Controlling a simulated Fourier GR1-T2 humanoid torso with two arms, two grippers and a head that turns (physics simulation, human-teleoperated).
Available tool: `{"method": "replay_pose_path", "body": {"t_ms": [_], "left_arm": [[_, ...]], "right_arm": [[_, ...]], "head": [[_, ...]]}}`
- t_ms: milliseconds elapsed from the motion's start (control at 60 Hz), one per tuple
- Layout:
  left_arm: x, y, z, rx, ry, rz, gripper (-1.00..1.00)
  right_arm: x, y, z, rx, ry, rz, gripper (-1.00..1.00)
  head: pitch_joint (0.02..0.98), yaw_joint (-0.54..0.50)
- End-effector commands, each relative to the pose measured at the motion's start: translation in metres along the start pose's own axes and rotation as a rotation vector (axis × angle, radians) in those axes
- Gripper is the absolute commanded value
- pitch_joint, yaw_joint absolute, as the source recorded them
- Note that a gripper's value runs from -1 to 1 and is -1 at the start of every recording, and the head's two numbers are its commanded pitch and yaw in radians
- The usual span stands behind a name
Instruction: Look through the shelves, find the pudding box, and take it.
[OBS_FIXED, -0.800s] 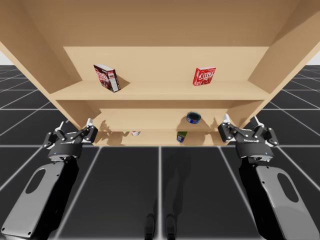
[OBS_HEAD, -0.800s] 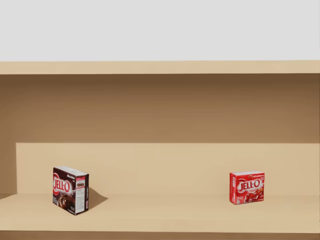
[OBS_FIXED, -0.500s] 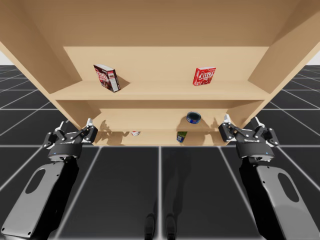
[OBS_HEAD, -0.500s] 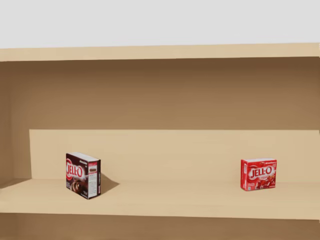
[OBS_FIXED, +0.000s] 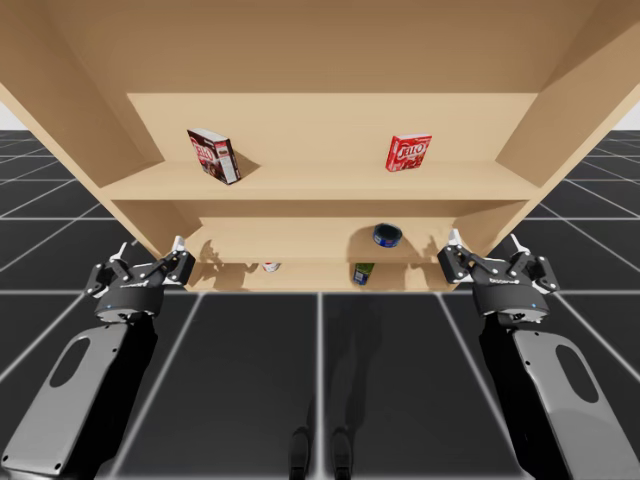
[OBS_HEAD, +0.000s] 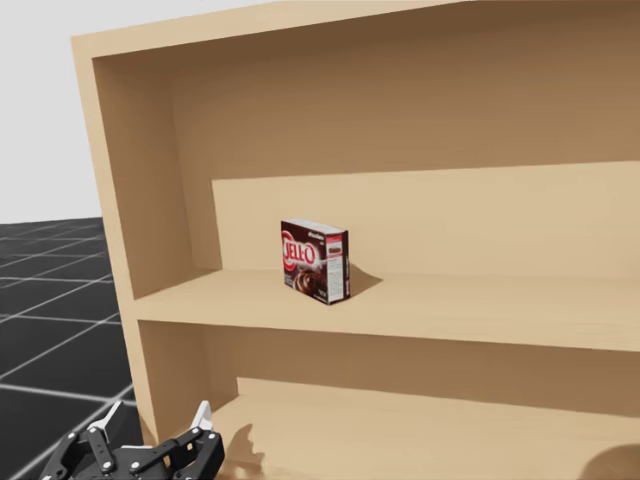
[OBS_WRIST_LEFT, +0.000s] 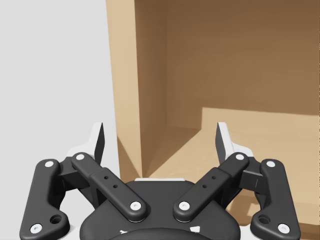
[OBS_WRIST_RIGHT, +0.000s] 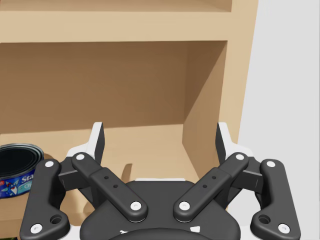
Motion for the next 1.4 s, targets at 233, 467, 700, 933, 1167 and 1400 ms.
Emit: {"method": "replay_pose_path", "body": {"t_ms": [233, 467, 700, 933, 1167, 1400], "left_arm": [[0.062, -0.037, 0.031, -0.085, 0.005, 0.003, -1.00], [0.116, -0.072, 0.041, -0.183, -0.059, 0.048, -1.00], [0.138, -0.097, 0.030, -0.193, -0.070, 0.053, -1.00], [0.151, -0.123, 0.007, -0.186, -0.050, 0.073, -1.00], [0.160, -0.148, -0.013, -0.184, -0.025, 0.084, -1.00], [0.160, -0.168, -0.041, -0.130, -0.010, 0.074, -1.00]], "right_arm": [[-0.001, 0.000, -0.001, 0.001, 0.006, 0.003, -1.00], [-0.001, -0.002, -0.001, -0.003, 0.001, 0.002, -1.00], [-0.001, -0.004, -0.002, 0.000, -0.003, 0.002, -1.00], [-0.002, -0.005, -0.003, -0.005, -0.005, 0.005, -1.00], [-0.001, -0.006, -0.003, -0.009, -0.006, 0.004, -1.00], [-0.001, -0.007, -0.003, -0.009, -0.002, 0.004, -1.00]], "head": [[0.254, 0.31], [0.246, 0.30], [0.247, 0.31], [0.248, 0.32], [0.249, 0.32], [0.251, 0.32]]}}
